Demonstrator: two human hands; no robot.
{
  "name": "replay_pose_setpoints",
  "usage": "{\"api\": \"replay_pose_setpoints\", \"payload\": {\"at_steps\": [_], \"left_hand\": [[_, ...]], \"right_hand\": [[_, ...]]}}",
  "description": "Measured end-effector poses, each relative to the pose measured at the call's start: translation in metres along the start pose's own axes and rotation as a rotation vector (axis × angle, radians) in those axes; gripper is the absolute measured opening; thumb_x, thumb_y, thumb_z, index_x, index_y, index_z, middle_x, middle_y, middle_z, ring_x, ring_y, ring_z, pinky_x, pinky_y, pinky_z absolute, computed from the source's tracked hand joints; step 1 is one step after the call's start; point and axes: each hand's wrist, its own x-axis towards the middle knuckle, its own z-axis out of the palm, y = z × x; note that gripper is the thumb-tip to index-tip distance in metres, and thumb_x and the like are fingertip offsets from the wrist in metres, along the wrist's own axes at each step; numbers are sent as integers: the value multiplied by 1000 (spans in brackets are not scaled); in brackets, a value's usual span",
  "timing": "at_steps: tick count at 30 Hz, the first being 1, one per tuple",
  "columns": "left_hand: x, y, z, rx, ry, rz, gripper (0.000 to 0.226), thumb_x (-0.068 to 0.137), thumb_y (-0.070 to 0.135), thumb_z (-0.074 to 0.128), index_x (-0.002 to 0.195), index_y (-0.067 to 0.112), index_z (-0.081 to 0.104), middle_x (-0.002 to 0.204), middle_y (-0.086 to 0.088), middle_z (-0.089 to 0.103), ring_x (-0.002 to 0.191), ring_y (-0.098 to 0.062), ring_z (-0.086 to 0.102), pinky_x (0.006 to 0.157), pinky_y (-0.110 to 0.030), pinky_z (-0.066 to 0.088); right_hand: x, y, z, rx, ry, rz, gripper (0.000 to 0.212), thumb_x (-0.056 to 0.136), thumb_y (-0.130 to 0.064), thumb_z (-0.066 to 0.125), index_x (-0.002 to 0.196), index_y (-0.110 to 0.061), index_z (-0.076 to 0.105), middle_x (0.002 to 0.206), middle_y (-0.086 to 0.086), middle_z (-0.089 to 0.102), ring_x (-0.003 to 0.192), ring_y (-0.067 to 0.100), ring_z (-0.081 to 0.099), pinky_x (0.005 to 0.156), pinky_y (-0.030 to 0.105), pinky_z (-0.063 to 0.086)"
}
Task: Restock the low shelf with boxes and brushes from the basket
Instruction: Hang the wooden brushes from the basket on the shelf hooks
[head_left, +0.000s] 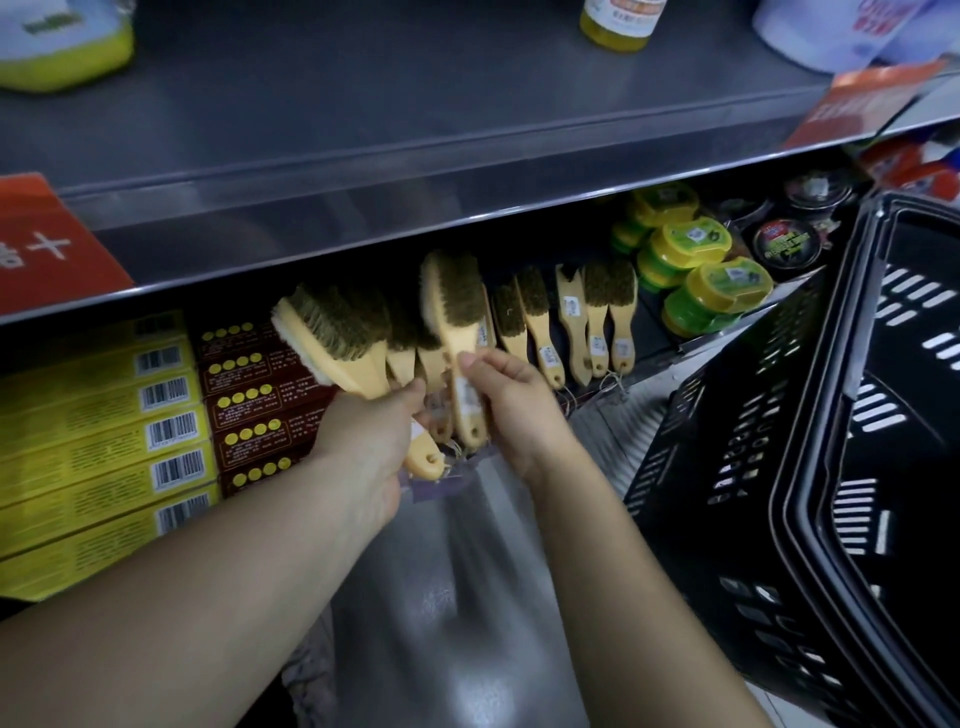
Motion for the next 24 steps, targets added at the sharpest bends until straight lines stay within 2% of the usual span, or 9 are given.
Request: {"api": "replay_pose_setpoints", "payload": {"at_steps": [2,4,5,7,12,14,17,20,24], "left_hand": [[2,8,-3,-8,59,32,6,89,15,62,94,12,61,78,0,60,64,-14,55,47,-23,44],[3,13,-7,-11,86,46,12,90,18,60,100,12,60,81,0,59,68,-16,55,52,-25,45],[3,15,-8,-2,94,43,9,92,21,59,94,12,59,78,0,57,64,-15,53,48,-25,45],[1,13,-9,18,97,32,20,94,27,55,77,16,53,70,0,55,57,-15,51,43,-25,41],[0,9,-9,-9,98,-2,17,95,29,53,80,21,52,69,0,59,52,-14,55,36,-20,43],[0,9,-9,-17,106,2,16,95,27,52,81,20,53,68,0,60,52,-13,54,31,-16,40],[1,8,-8,-20,99,19,9,95,24,53,90,17,55,73,1,61,58,-13,54,29,-15,39],[4,7,-8,-28,69,43,3,94,21,53,95,18,55,80,4,65,60,-10,55,31,-17,40],[6,8,-8,-19,24,60,8,92,21,57,86,25,57,96,5,68,71,-13,56,54,-29,46]], "right_hand": [[8,-2,-12,-104,149,4,17,95,-22,52,82,-16,63,77,4,58,80,29,55,72,42,49],[16,-4,-17,-232,260,40,20,96,-21,49,112,-16,60,89,2,58,91,33,59,73,37,48],[20,-4,-18,-294,277,64,31,97,-21,47,127,-15,52,98,0,59,97,28,60,74,35,49],[25,-2,-16,-405,258,57,42,98,-20,45,139,-15,41,109,-2,56,89,11,57,72,27,47],[41,13,0,-408,364,2,38,99,-15,42,136,-11,43,102,0,60,84,8,52,78,22,41],[46,19,4,-487,372,-3,37,99,-17,43,135,-10,45,109,2,60,94,12,54,80,17,41],[49,30,5,-614,292,3,32,96,-13,45,127,-10,52,106,10,64,101,26,60,86,34,48],[51,33,-1,-649,292,4,27,94,-14,51,120,-12,57,88,3,60,86,22,60,72,28,46],[55,28,-10,-790,269,-12,4,92,-18,57,88,-15,57,75,-1,57,73,18,54,50,21,35]]}}
